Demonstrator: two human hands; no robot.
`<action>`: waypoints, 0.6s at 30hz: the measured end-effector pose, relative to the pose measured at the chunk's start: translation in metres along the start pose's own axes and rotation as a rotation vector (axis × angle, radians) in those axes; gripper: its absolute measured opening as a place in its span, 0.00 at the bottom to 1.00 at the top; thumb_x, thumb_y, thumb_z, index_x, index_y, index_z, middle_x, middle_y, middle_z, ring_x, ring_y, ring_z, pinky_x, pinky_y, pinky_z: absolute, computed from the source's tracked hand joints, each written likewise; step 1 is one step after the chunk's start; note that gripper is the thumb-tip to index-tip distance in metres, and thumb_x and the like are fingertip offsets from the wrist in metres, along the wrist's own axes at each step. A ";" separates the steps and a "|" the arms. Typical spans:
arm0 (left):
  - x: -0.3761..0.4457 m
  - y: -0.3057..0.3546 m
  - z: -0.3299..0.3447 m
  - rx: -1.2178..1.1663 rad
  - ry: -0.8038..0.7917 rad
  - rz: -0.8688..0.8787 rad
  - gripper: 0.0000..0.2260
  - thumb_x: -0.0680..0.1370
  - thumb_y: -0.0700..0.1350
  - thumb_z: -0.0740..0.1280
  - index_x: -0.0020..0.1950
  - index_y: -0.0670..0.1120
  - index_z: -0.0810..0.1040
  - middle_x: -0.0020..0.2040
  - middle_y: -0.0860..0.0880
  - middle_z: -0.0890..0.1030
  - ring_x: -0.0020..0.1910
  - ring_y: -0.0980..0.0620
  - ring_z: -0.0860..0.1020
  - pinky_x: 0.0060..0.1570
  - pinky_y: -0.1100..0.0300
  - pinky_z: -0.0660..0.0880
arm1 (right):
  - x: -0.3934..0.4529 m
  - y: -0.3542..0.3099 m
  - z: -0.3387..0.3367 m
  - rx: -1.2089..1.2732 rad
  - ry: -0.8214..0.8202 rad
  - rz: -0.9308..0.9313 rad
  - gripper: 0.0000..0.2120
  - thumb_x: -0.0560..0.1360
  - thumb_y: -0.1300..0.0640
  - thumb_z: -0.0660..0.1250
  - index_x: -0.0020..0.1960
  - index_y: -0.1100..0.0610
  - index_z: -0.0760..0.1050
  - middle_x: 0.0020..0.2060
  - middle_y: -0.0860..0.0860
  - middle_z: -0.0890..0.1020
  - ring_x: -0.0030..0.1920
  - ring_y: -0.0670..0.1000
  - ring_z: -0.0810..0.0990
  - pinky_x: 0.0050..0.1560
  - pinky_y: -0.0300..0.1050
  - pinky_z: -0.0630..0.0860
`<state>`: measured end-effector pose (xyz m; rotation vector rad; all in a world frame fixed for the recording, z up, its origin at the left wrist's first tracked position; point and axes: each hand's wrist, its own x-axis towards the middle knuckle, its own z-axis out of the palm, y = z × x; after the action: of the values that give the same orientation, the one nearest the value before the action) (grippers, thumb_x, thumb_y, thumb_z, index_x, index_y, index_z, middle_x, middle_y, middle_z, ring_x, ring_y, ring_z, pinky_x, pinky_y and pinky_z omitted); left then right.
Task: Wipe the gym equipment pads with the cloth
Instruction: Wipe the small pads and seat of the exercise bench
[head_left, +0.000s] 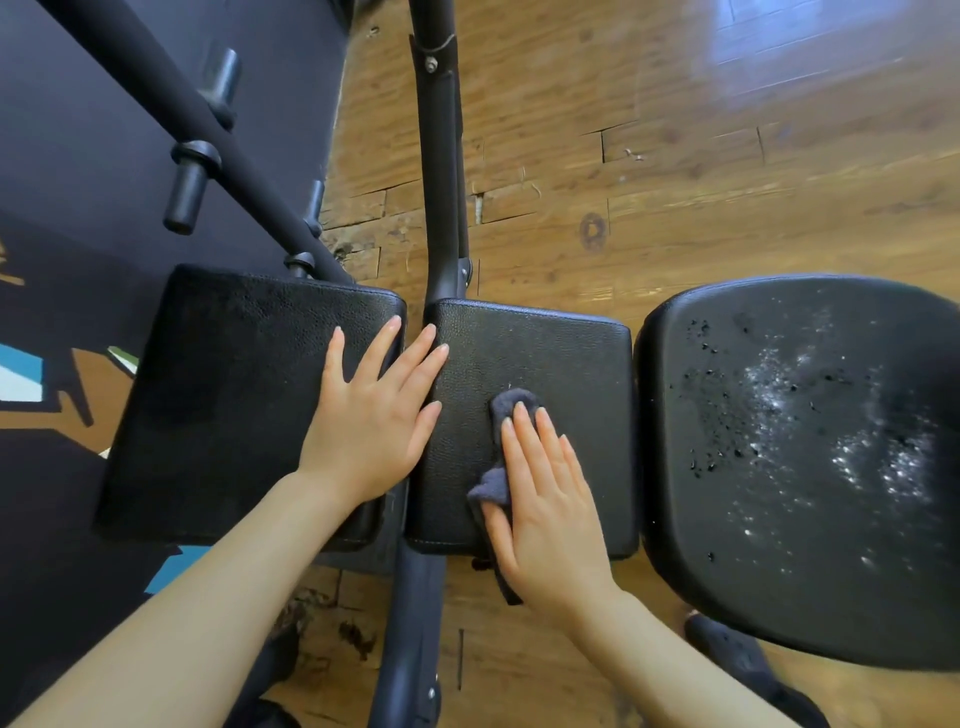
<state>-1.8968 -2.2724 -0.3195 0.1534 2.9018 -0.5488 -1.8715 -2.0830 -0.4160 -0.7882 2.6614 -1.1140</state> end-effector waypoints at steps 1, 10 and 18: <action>0.000 0.000 0.000 -0.002 0.004 0.000 0.25 0.80 0.53 0.53 0.74 0.46 0.67 0.75 0.47 0.66 0.75 0.41 0.61 0.68 0.29 0.56 | -0.007 0.004 0.000 -0.019 -0.008 -0.017 0.32 0.79 0.44 0.56 0.77 0.60 0.56 0.77 0.53 0.55 0.78 0.52 0.48 0.76 0.50 0.48; 0.000 -0.001 0.001 -0.014 0.036 0.000 0.24 0.80 0.53 0.53 0.74 0.45 0.68 0.75 0.47 0.67 0.75 0.42 0.62 0.68 0.30 0.56 | 0.084 -0.008 -0.001 -0.048 0.061 0.104 0.35 0.77 0.40 0.49 0.77 0.61 0.54 0.77 0.56 0.54 0.78 0.55 0.47 0.76 0.53 0.48; 0.000 0.000 0.002 -0.030 0.052 -0.007 0.24 0.79 0.53 0.54 0.73 0.46 0.69 0.74 0.47 0.68 0.74 0.42 0.63 0.68 0.30 0.56 | 0.038 0.039 -0.014 -0.053 0.049 0.064 0.34 0.77 0.41 0.52 0.76 0.61 0.57 0.76 0.55 0.57 0.77 0.55 0.50 0.75 0.51 0.48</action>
<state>-1.8966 -2.2734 -0.3217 0.1555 2.9603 -0.5098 -1.9239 -2.0715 -0.4308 -0.6870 2.7464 -1.0649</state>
